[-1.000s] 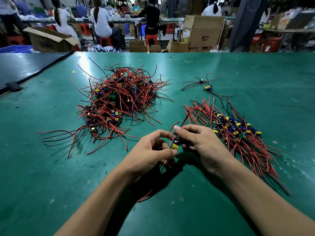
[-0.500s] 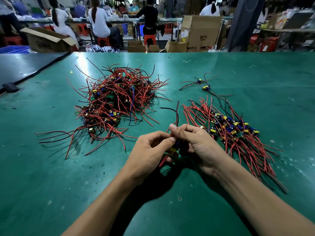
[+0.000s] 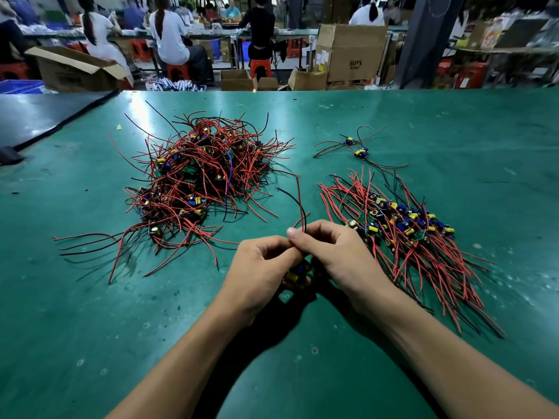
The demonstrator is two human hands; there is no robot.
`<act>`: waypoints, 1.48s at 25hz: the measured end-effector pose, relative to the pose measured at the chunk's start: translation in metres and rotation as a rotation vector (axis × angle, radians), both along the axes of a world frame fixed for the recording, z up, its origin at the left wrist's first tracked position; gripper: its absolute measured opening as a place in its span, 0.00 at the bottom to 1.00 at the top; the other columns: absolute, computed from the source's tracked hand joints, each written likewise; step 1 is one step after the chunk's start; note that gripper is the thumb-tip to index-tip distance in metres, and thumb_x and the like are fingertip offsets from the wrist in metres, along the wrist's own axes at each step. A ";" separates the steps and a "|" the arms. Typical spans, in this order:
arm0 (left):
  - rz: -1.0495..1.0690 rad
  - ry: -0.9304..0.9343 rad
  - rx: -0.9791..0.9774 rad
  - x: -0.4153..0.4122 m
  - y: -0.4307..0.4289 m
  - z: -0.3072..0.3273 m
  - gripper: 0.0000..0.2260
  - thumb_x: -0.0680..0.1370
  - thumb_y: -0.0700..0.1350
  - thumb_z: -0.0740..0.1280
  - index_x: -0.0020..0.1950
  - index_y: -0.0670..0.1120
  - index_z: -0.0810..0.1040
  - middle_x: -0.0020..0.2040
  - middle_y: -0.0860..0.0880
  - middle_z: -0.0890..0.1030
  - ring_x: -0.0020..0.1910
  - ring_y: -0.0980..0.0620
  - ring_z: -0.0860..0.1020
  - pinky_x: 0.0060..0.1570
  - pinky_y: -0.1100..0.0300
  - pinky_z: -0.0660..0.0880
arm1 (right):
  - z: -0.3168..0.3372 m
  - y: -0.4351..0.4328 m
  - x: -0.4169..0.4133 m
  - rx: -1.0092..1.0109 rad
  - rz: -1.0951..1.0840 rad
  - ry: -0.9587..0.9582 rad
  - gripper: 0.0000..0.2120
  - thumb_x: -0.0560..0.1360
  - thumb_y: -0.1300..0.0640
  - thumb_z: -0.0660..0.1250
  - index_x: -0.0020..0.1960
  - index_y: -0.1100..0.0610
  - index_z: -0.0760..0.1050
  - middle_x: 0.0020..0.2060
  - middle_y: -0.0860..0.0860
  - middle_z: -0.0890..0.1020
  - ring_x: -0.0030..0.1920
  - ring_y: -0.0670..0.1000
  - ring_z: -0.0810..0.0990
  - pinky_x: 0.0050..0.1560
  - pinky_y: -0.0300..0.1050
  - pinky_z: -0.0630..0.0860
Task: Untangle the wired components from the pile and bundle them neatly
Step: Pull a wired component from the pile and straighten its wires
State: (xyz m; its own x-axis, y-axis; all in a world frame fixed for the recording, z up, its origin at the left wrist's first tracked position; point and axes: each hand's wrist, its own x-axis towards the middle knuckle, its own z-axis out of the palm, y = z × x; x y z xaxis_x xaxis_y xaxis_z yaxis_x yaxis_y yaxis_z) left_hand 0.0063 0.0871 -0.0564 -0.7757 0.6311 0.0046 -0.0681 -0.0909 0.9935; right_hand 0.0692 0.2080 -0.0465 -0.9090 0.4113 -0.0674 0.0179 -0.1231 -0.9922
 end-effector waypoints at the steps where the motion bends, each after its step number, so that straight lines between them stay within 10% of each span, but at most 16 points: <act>1: -0.002 0.027 -0.013 -0.001 -0.001 0.000 0.06 0.77 0.34 0.67 0.44 0.33 0.81 0.33 0.40 0.81 0.28 0.49 0.79 0.30 0.60 0.77 | -0.001 0.000 0.001 0.051 0.019 -0.010 0.09 0.75 0.53 0.73 0.42 0.59 0.82 0.34 0.54 0.82 0.30 0.48 0.78 0.30 0.40 0.76; 8: -0.100 -0.122 0.014 0.000 -0.003 0.004 0.04 0.76 0.34 0.67 0.44 0.34 0.79 0.33 0.40 0.79 0.27 0.47 0.76 0.30 0.61 0.75 | 0.001 0.015 -0.003 0.238 -0.087 0.014 0.13 0.79 0.51 0.68 0.45 0.59 0.85 0.20 0.43 0.72 0.21 0.40 0.68 0.24 0.34 0.64; 16: -0.122 -0.087 0.009 -0.002 -0.009 0.004 0.03 0.76 0.34 0.67 0.43 0.36 0.79 0.33 0.39 0.79 0.28 0.46 0.76 0.31 0.60 0.75 | 0.010 0.012 -0.008 -0.537 -0.025 0.007 0.25 0.81 0.44 0.60 0.34 0.55 0.85 0.26 0.46 0.67 0.20 0.43 0.57 0.20 0.35 0.56; 21: -0.066 0.011 -0.028 0.003 -0.004 0.002 0.06 0.78 0.36 0.67 0.42 0.38 0.81 0.31 0.41 0.81 0.26 0.48 0.78 0.27 0.63 0.75 | 0.007 0.008 -0.004 -0.208 0.032 -0.029 0.21 0.81 0.43 0.61 0.41 0.54 0.86 0.24 0.45 0.61 0.21 0.43 0.56 0.22 0.35 0.55; 28: -0.012 0.084 -0.012 0.001 -0.002 0.000 0.08 0.79 0.37 0.66 0.43 0.42 0.83 0.30 0.46 0.79 0.24 0.52 0.76 0.25 0.65 0.72 | -0.001 -0.005 0.001 0.033 0.036 -0.088 0.18 0.79 0.47 0.68 0.45 0.63 0.83 0.29 0.51 0.82 0.26 0.48 0.77 0.31 0.42 0.75; 37: -0.023 0.123 -0.055 -0.001 -0.001 -0.002 0.07 0.79 0.39 0.67 0.44 0.37 0.80 0.30 0.46 0.79 0.25 0.52 0.76 0.27 0.65 0.71 | 0.001 0.017 -0.011 -0.274 -0.107 0.008 0.18 0.82 0.48 0.62 0.46 0.59 0.82 0.27 0.46 0.57 0.21 0.42 0.53 0.20 0.35 0.53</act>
